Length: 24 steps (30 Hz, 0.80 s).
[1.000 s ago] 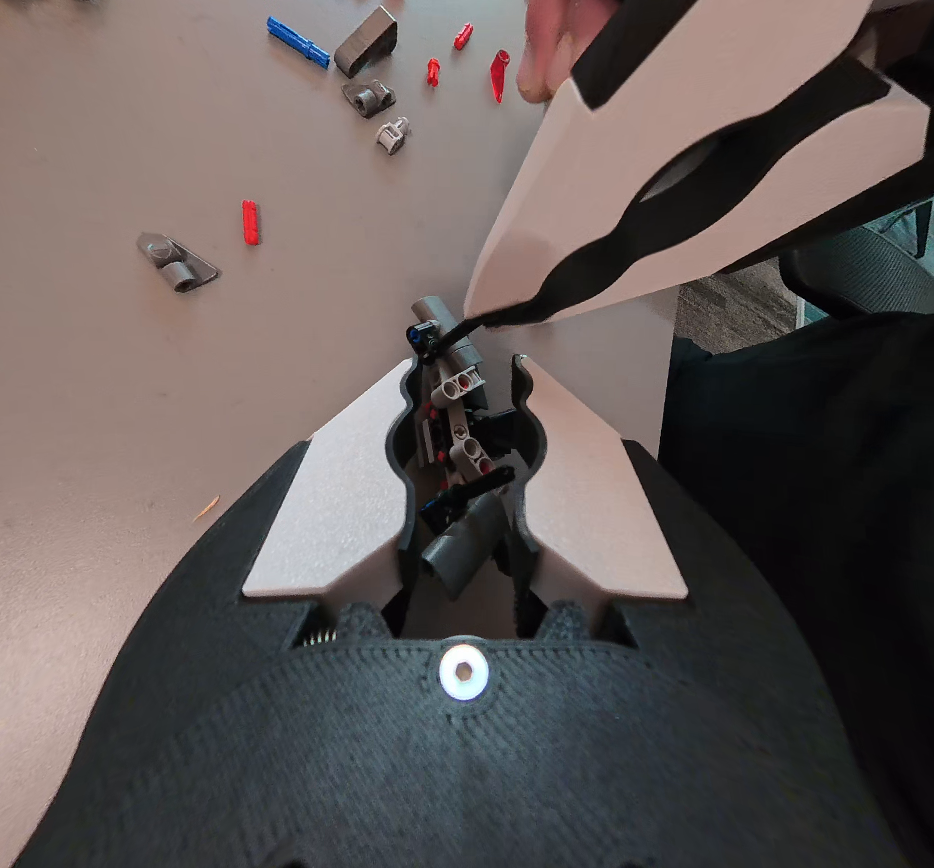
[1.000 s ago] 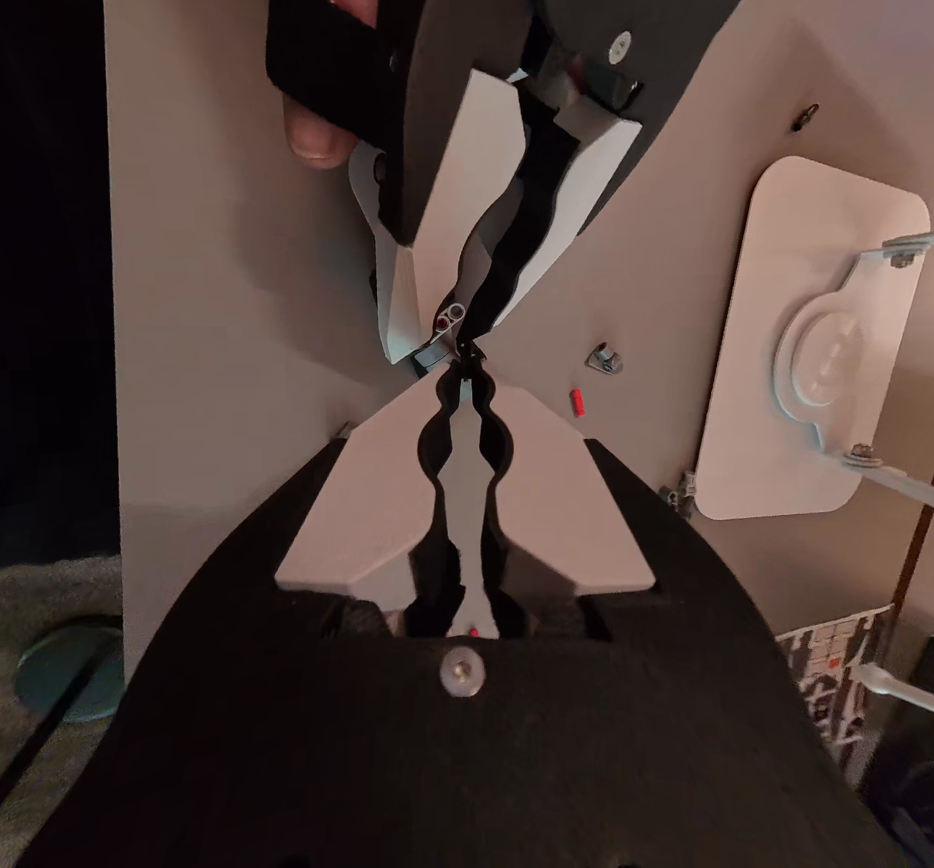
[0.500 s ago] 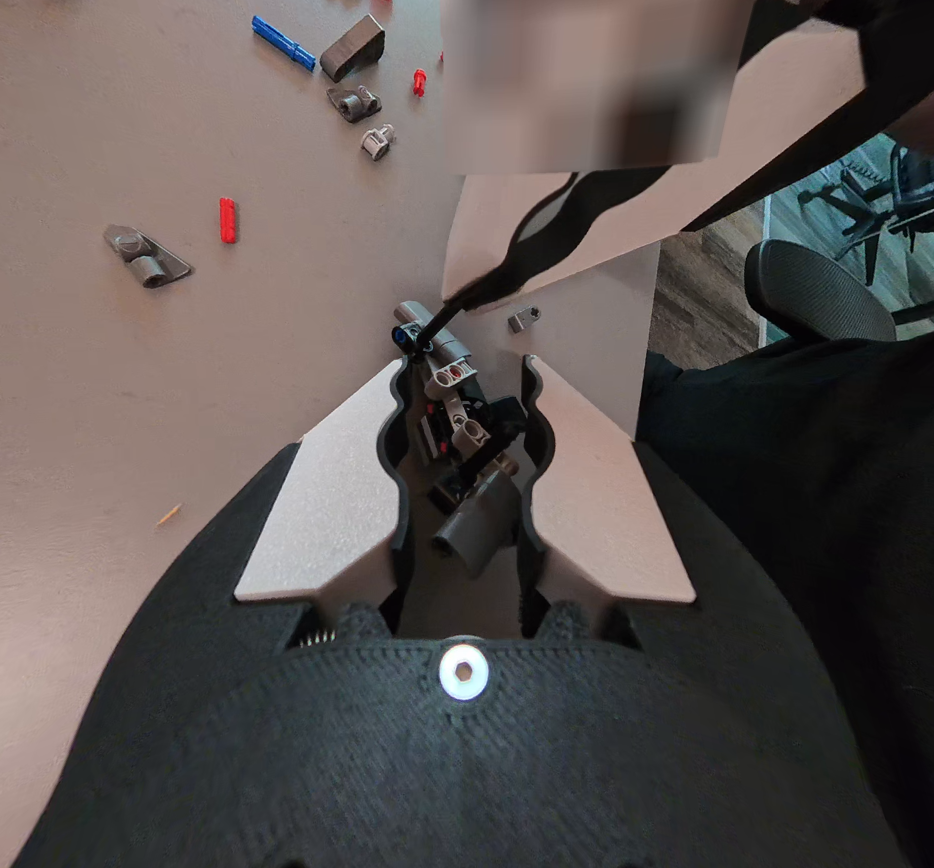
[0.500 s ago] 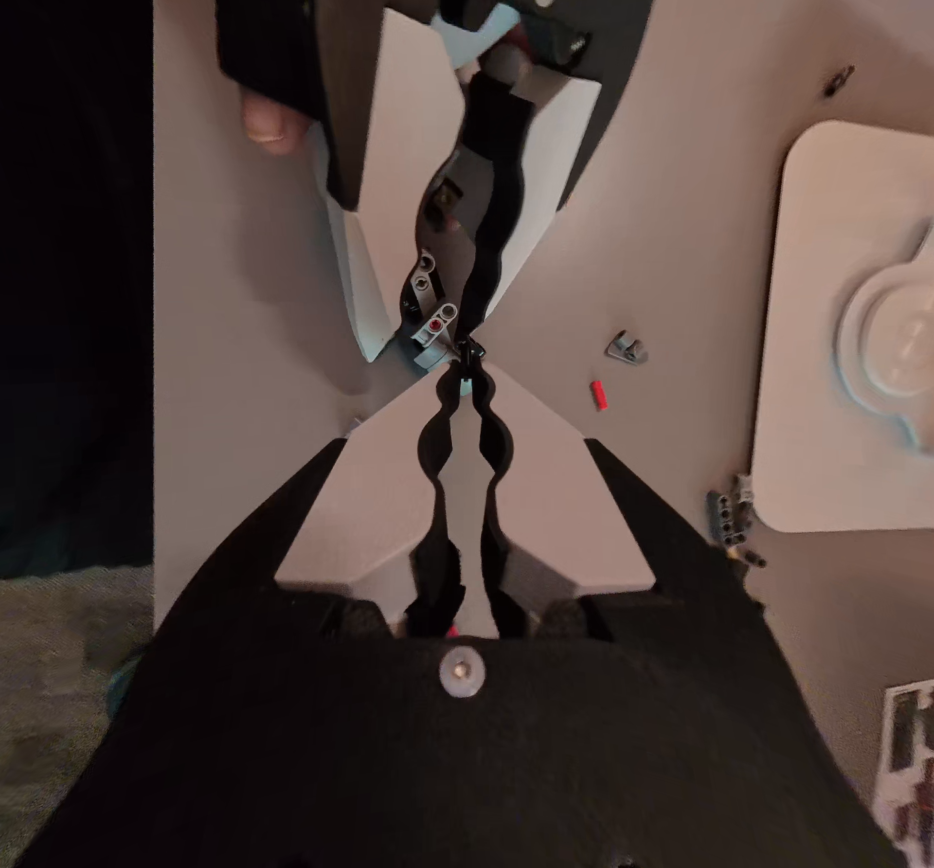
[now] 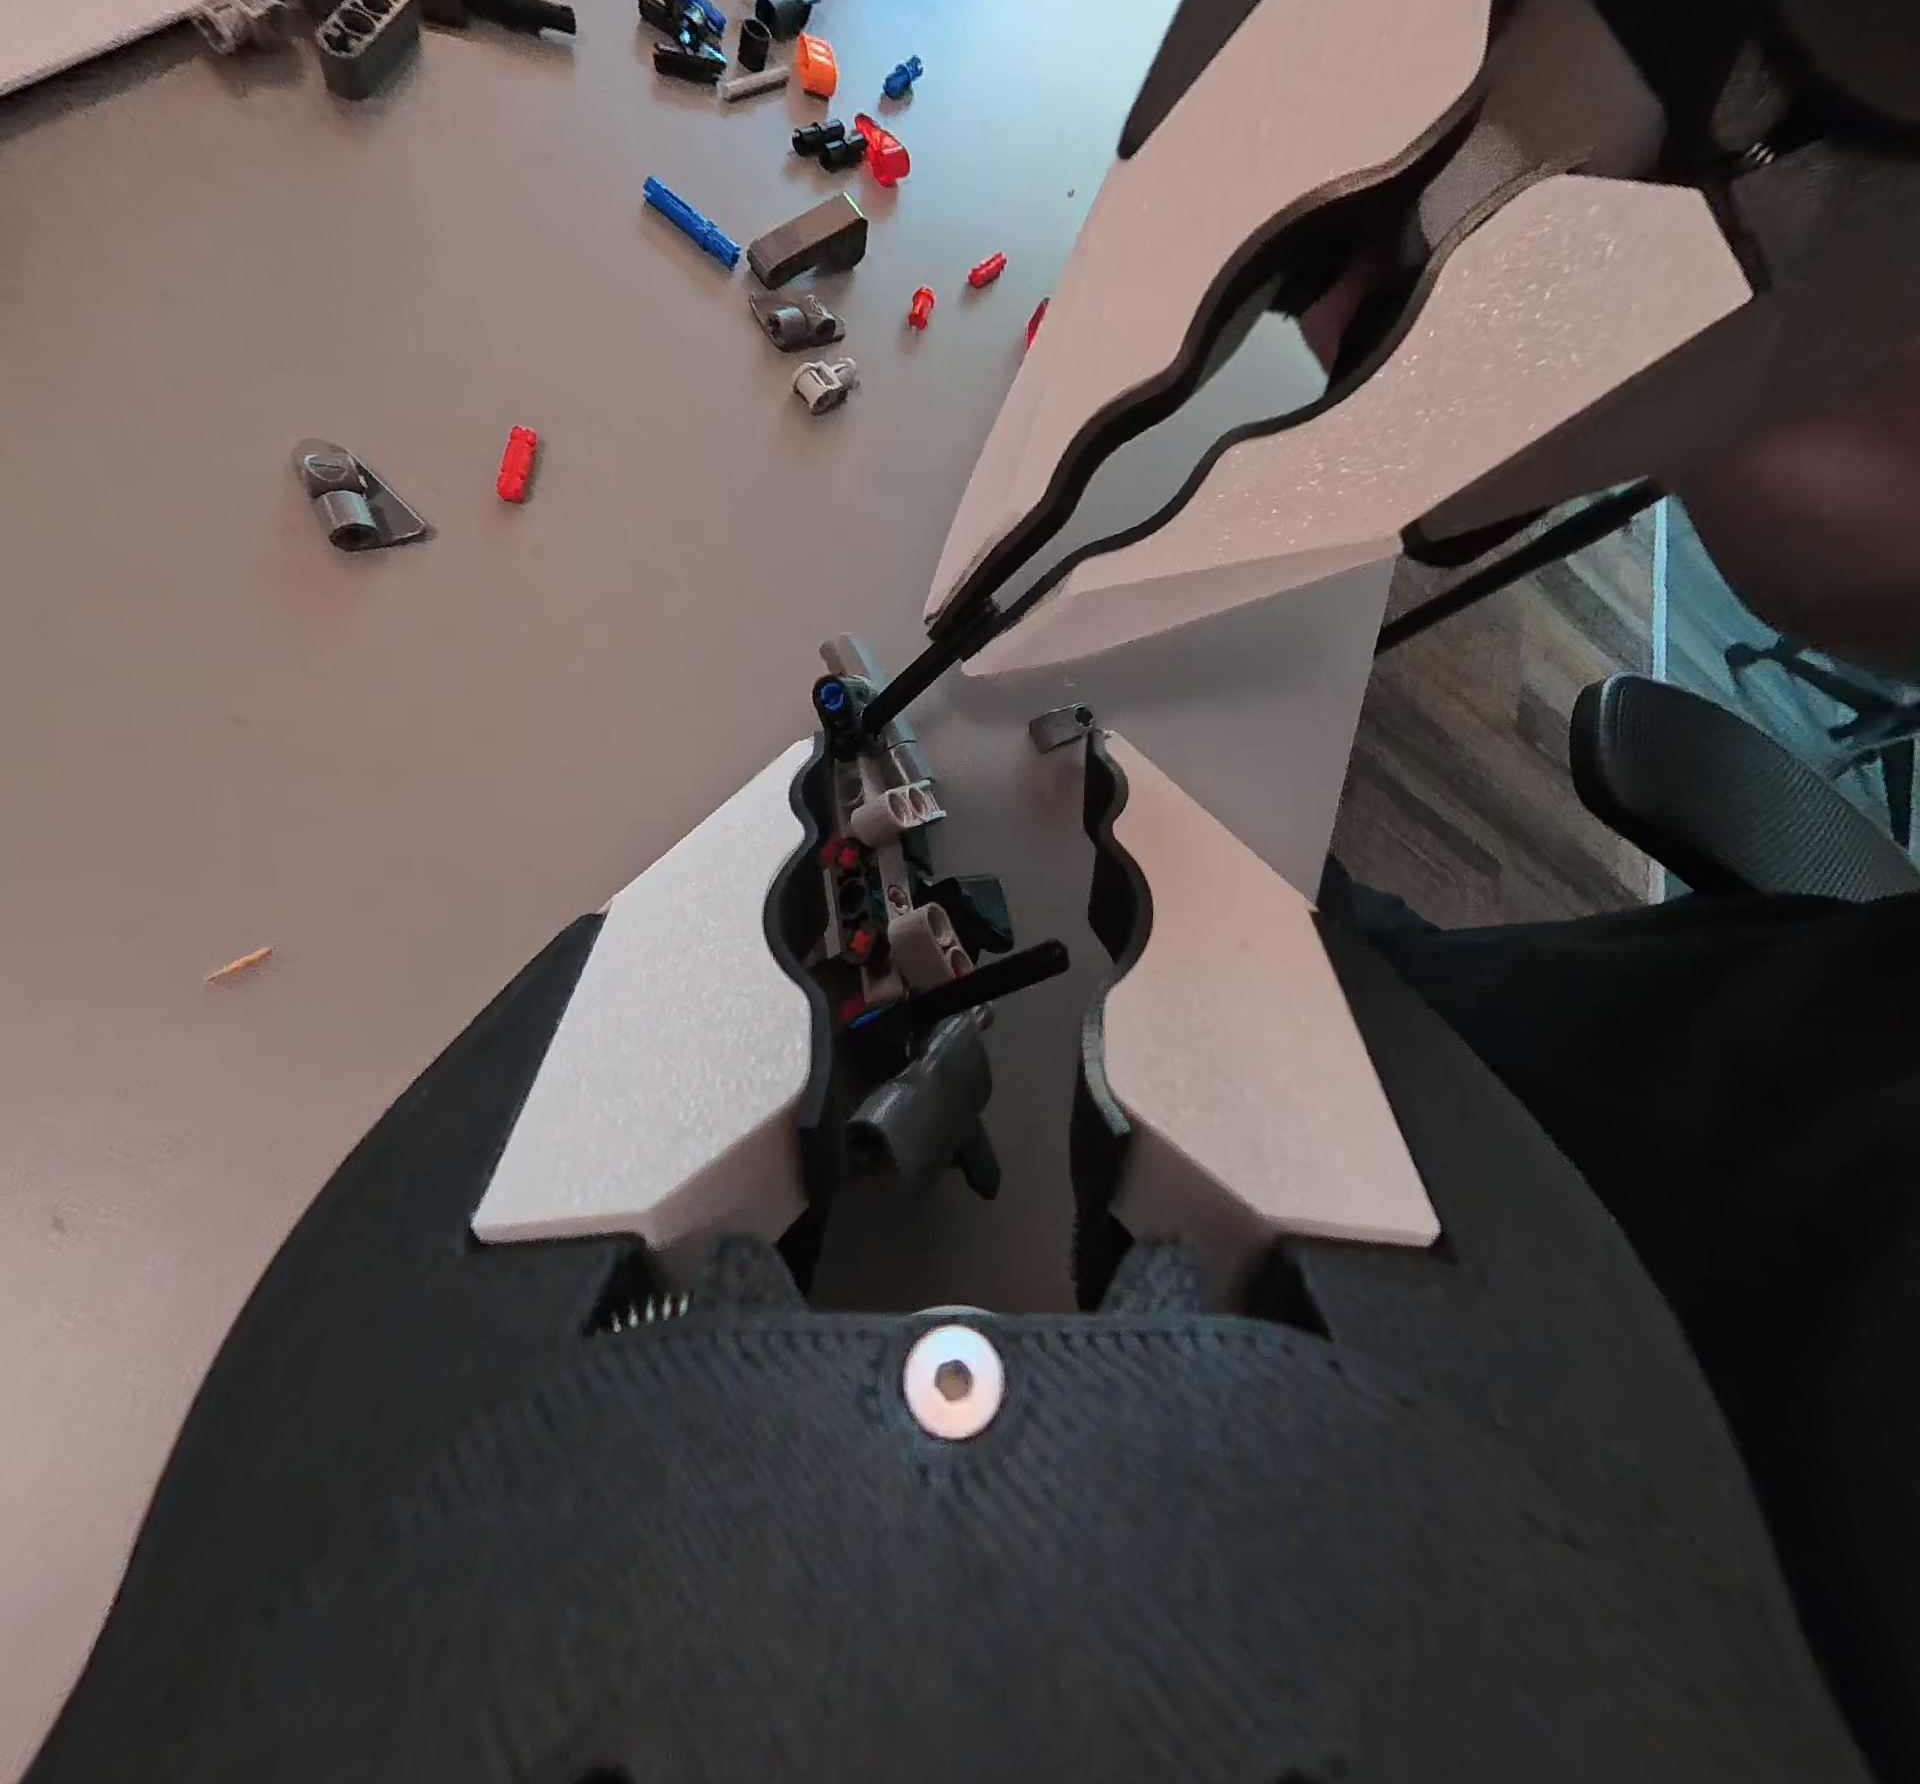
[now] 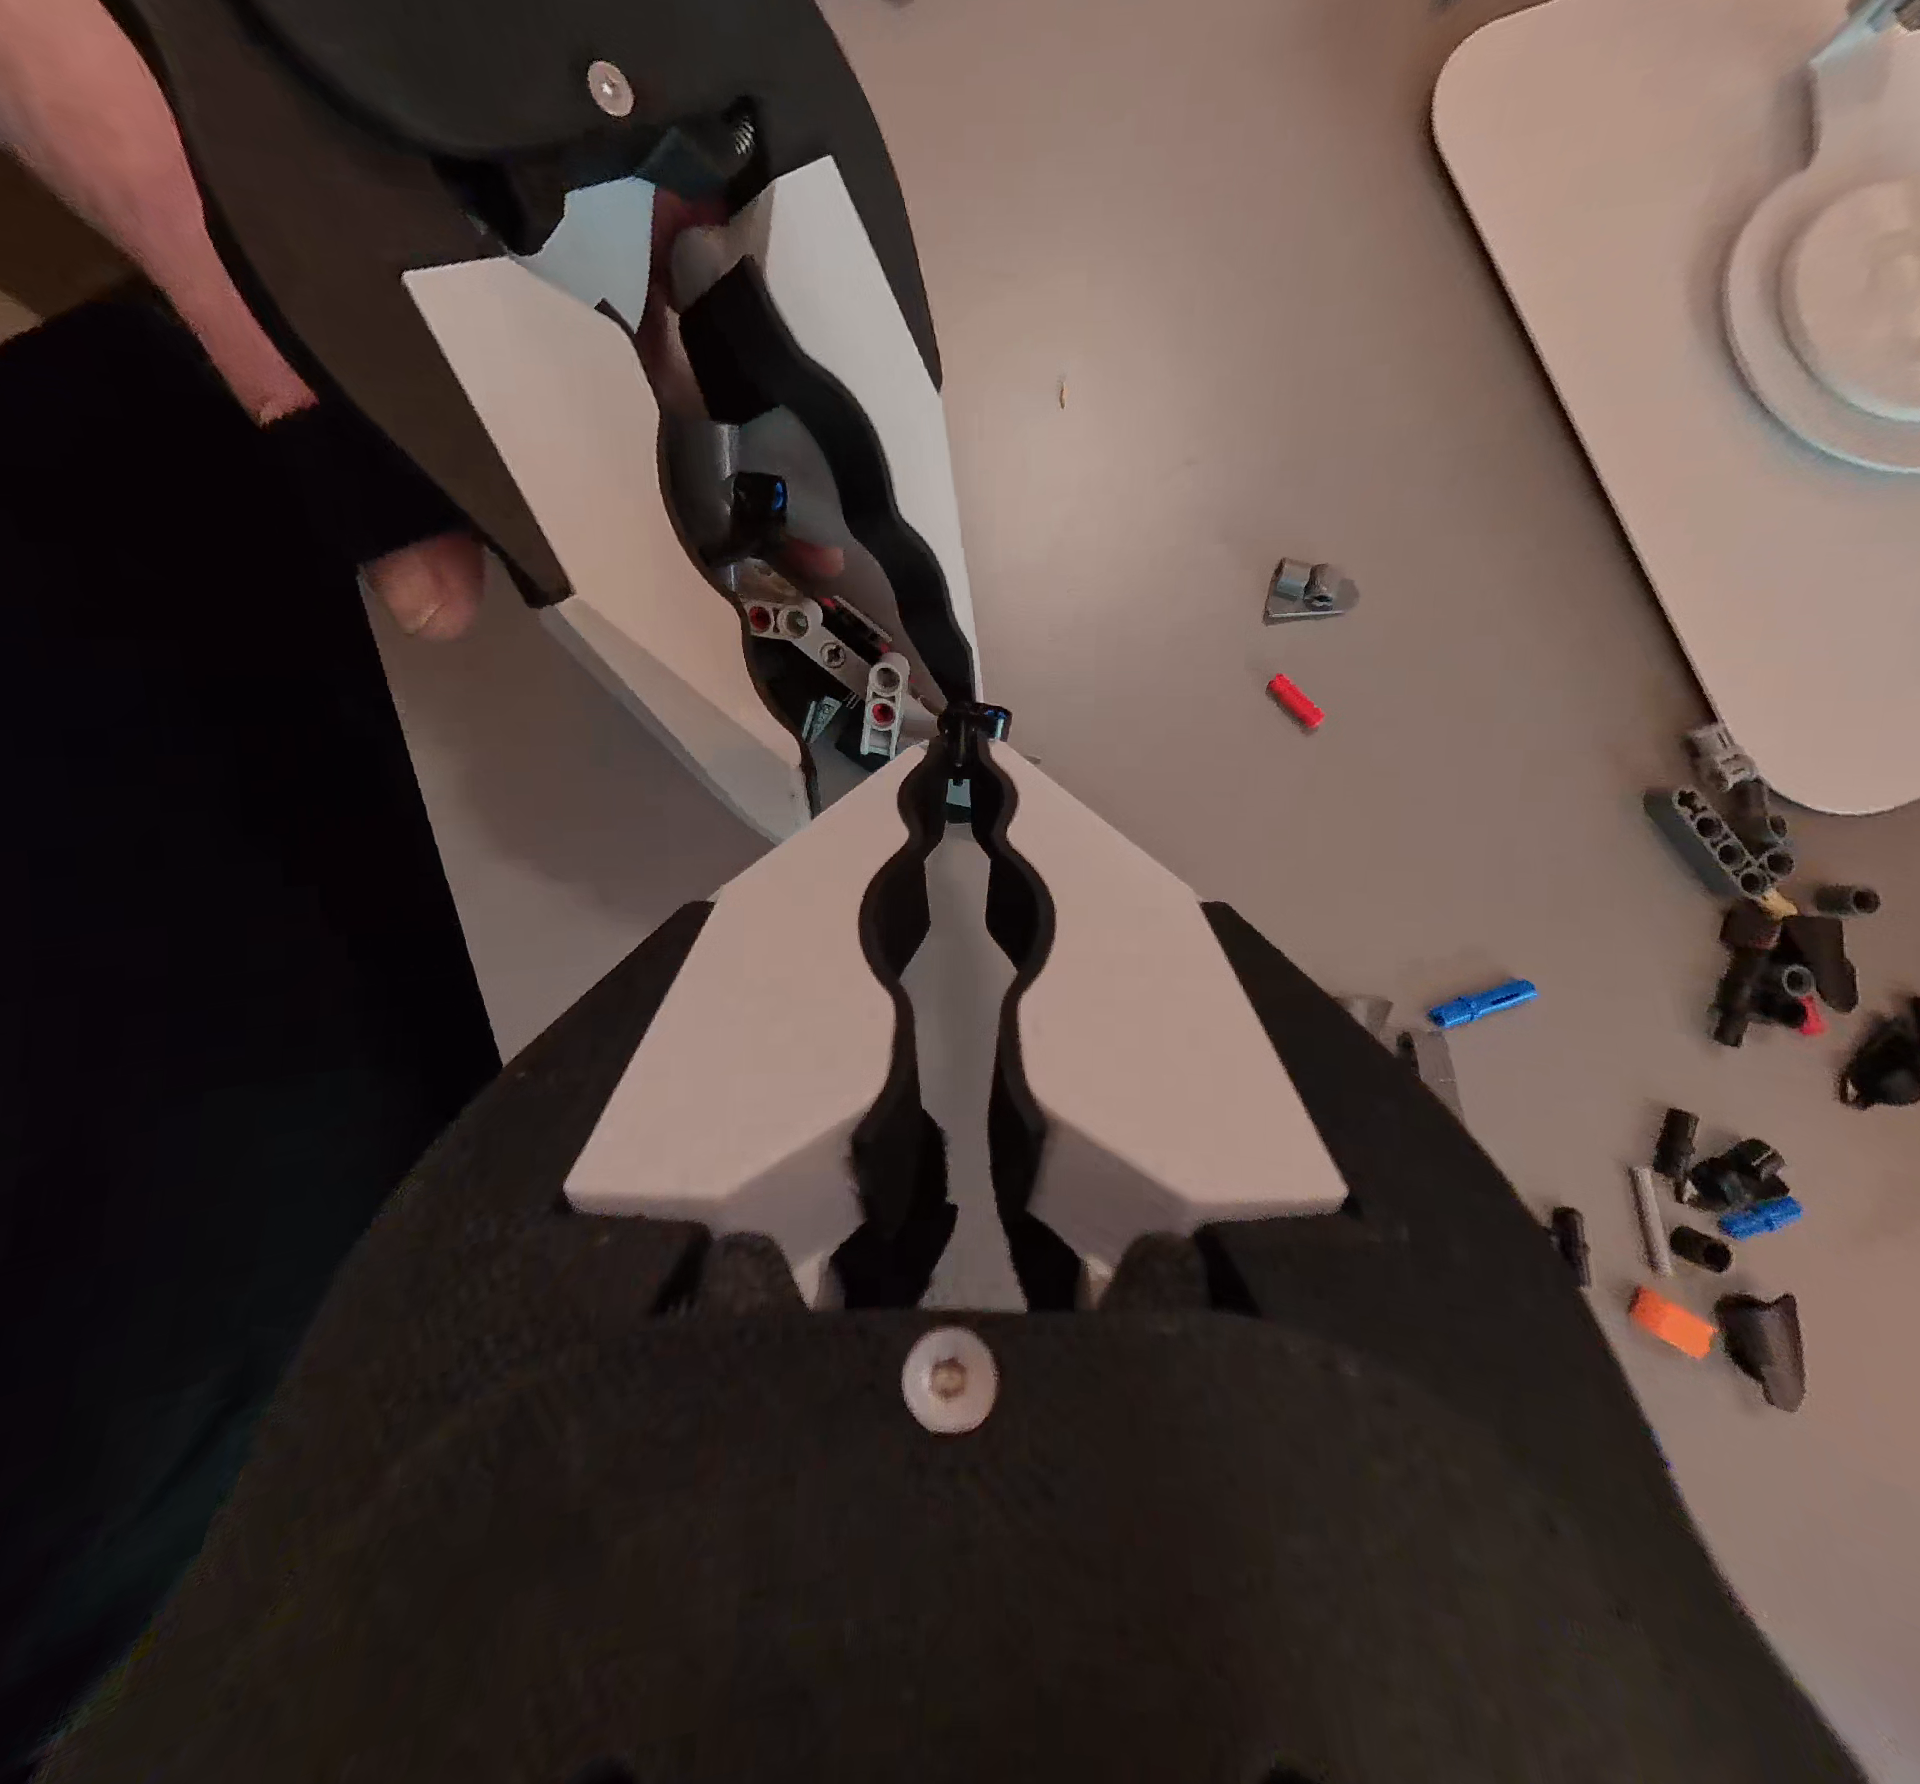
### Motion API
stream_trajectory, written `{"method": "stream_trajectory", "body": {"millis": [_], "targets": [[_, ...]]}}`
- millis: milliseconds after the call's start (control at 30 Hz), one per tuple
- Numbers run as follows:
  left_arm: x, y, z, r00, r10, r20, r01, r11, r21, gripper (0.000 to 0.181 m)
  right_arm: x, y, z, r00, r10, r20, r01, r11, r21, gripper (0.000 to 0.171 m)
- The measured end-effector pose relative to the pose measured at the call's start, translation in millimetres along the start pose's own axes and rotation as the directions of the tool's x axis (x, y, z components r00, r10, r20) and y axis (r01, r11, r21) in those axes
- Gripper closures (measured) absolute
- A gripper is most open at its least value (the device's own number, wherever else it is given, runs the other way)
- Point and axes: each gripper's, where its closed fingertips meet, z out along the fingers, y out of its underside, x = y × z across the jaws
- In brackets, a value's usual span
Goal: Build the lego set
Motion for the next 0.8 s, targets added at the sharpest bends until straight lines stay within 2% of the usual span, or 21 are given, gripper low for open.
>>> {"method": "stream_trajectory", "body": {"millis": [300,533,800], "targets": [[2.3,-1.0,-0.7,0.998,0.017,0.056,-0.021,0.998,0.066,0.132,-3.6,-2.1,0.9,0.99,0.077,-0.121,-0.061,0.99,0.129,0.169],[4.1,-3.2,-1.2,0.997,-0.005,0.073,-0.003,0.994,0.112,0.134,-5.4,-1.5,-0.2,0.959,0.024,-0.283,0.018,0.989,0.146,0.17],[3.4,-1.5,-0.3,0.996,-0.01,0.085,0.001,0.995,0.104,0.135,-4.5,-1.3,0.4,0.943,0.018,-0.332,0.047,0.981,0.189,0.17]]}}
